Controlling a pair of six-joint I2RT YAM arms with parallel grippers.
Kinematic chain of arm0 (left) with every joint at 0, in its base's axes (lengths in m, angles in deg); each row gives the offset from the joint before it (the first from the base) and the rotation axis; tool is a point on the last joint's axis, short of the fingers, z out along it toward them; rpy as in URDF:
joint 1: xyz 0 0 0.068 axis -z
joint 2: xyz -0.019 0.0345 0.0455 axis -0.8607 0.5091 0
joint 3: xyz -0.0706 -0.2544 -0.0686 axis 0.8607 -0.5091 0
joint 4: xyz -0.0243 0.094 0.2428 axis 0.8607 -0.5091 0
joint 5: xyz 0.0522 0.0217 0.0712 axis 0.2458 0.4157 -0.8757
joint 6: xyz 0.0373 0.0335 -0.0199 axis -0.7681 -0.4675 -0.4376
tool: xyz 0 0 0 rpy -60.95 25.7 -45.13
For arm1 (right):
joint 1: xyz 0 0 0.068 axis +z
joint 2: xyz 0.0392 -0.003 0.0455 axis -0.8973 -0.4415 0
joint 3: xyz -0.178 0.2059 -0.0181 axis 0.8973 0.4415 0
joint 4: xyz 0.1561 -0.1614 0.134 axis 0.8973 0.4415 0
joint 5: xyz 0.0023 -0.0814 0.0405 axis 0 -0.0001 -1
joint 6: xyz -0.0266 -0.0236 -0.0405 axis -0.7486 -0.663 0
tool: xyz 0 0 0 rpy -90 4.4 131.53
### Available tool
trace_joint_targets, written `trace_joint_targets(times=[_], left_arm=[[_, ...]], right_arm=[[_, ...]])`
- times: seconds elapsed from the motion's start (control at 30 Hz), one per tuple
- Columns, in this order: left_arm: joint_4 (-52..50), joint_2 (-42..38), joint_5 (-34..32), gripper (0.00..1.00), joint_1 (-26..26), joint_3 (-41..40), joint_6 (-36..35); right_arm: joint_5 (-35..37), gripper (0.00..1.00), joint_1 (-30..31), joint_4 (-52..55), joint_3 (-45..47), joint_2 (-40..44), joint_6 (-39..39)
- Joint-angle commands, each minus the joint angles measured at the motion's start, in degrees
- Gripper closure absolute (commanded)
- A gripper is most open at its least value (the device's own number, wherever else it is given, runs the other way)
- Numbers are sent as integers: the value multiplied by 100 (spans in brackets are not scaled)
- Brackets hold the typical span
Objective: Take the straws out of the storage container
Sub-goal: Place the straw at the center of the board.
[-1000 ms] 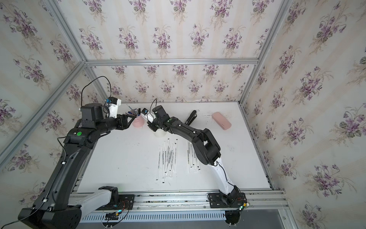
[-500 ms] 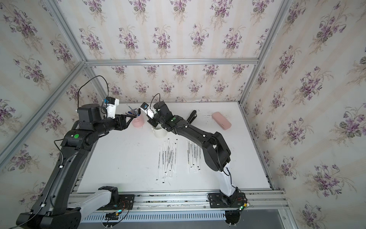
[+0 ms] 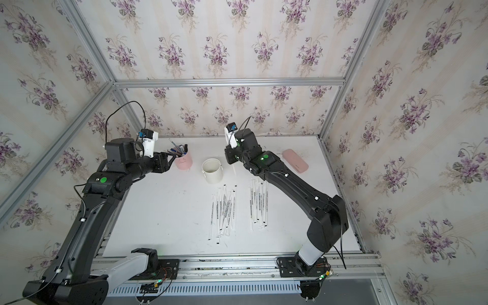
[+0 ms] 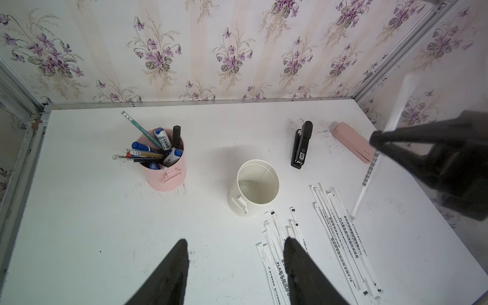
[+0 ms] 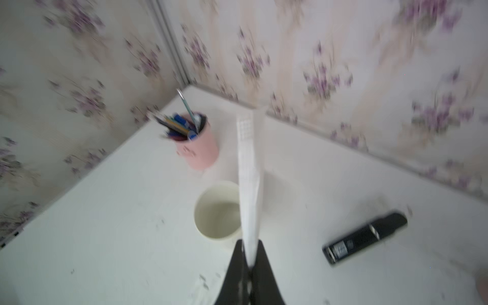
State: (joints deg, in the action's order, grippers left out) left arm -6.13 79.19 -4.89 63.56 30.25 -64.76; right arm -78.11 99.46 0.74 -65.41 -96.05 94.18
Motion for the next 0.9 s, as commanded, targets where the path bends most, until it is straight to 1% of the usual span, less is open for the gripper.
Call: trace_joint_targets(times=[0.0,0.07,0.17,0.27,0.4,0.5,0.67,0.87], left_arm=[[35,78,205,42,-3,59,-10],[14,107,205,42,-1,63,-16],[13,136,224,42,-3,63,-5],[-28,179,223,41,2,82,-21],[-56,198,216,41,1,98,-48],[-82,193,218,41,4,111,-58],[-104,191,231,41,-3,125,-75],[-104,223,208,41,-2,116,-52]], right_arm=[[-1506,100,-582,437,1008,184,1094],[-1720,100,-817,417,1412,146,1179],[-1741,100,-946,698,1512,-133,1072],[-1639,100,-1045,909,1527,-437,949],[-1437,99,-1104,1005,1573,-580,874],[-1341,96,-1135,1018,1657,-605,871],[-1294,84,-1140,1011,1802,-676,891],[-1061,78,-1142,1109,1827,-515,893]])
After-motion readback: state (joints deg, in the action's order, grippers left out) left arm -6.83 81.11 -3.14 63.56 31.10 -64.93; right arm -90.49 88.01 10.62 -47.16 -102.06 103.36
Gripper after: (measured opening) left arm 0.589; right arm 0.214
